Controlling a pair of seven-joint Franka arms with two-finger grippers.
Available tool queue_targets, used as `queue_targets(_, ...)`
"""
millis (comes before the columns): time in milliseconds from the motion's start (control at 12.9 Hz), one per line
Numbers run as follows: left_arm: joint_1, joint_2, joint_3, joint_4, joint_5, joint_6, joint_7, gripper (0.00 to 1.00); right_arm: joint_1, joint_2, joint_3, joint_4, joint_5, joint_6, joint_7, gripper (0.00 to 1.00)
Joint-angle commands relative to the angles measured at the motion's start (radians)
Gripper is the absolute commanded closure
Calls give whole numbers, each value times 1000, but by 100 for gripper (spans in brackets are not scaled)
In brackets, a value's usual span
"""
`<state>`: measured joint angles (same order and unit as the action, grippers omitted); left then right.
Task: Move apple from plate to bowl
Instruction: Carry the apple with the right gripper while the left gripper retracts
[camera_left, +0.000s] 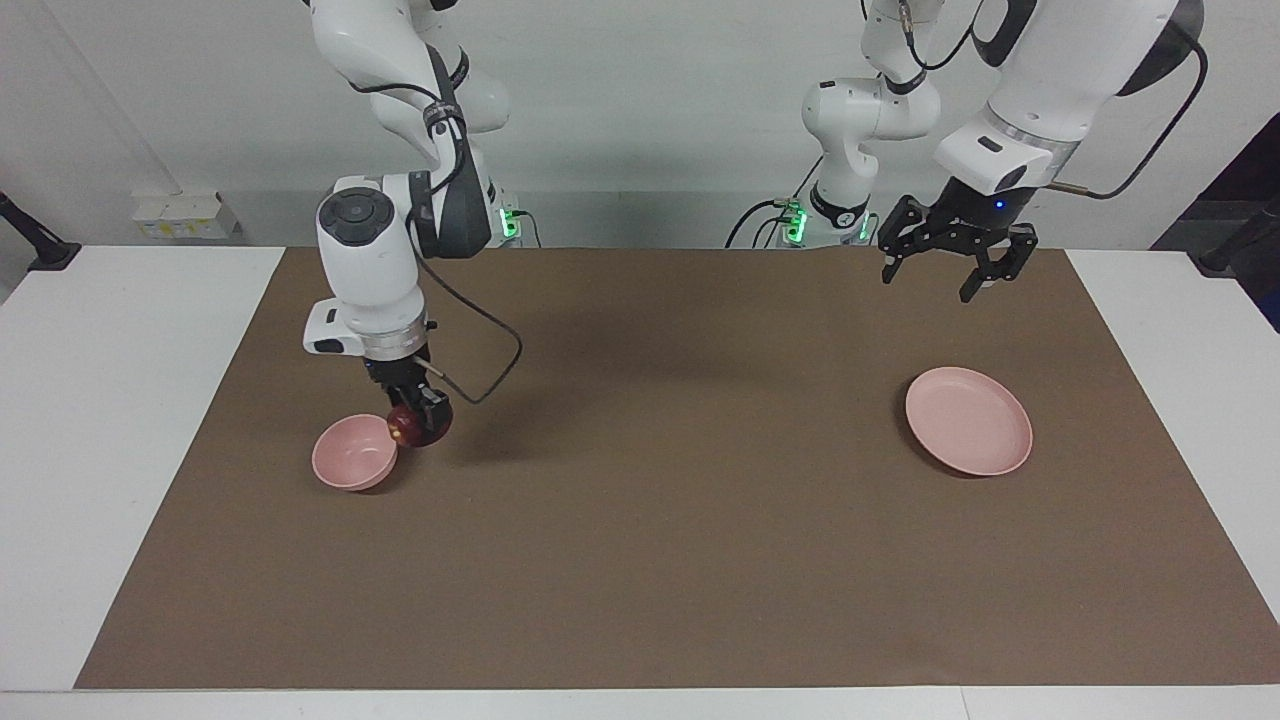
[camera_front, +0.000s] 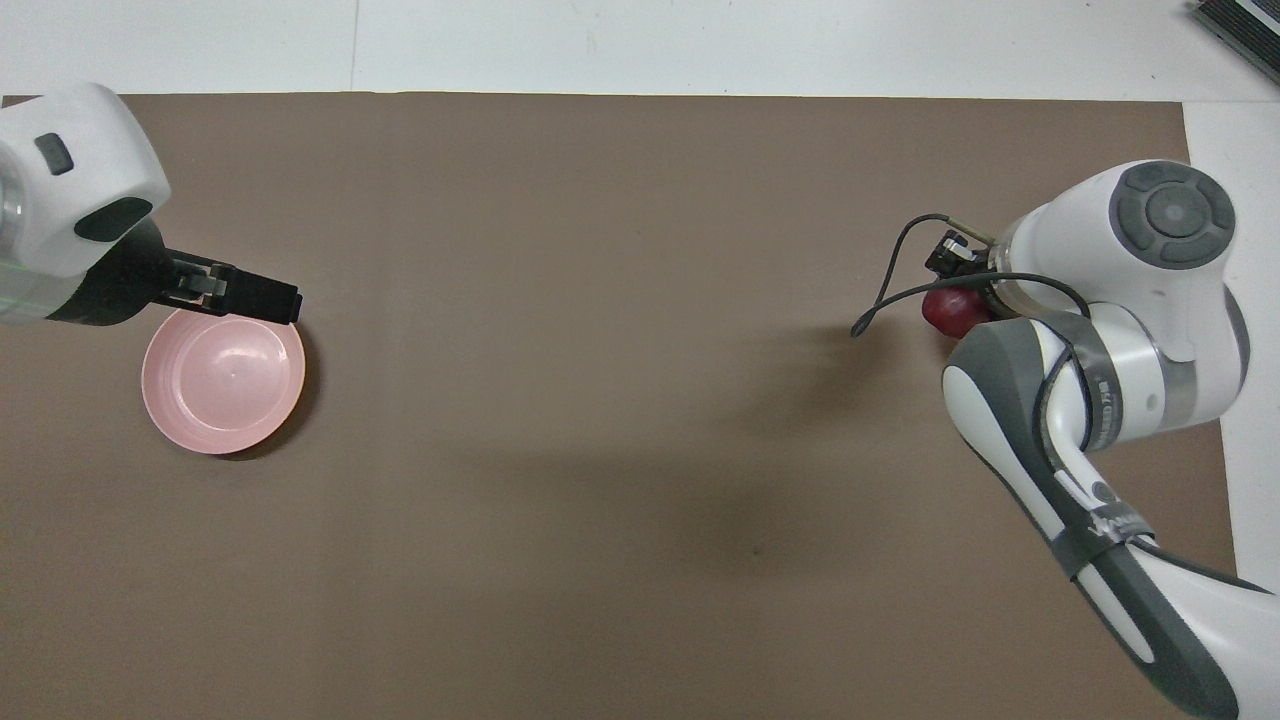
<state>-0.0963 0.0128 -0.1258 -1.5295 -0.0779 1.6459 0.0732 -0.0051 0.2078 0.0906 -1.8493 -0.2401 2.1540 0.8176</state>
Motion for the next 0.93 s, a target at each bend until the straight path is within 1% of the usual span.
queue_targets(0,3,6,-2,22,108,-49,17,0,-67,-5,9,-30,-70,64,-86,100)
queue_targets(155,21,7,0,37,115,-96,52,0,-102,-2,8,-74,-68,153,-146,100)
queue_targets(233,24,9,0,67,115,-124,57,0,-130,4,8,-88,-70,174,-159,100)
queue_targets(388,30,9,46,75,99,-139,79,0,-135,25,8,-100,-68,216,-156,100)
queue_targets(543,46,6,58,72,69,-140,100,0,-138,77,9,-100,-64,282,-149,100)
queue_targets(620,35,4,86,69,67,-140,100,0,-136,88,11,-99,-58,297,-146,73)
queue_targets(698,21,3,118,68,58,-138,100,0,-133,87,11,-94,-53,288,-147,1)
queue_targets(776,7,3,155,68,44,-138,100,0,-133,76,12,-94,-51,268,-153,0)
queue_targets(853,-11,3,193,68,41,-138,100,0,-131,47,17,-85,-38,201,-167,0)
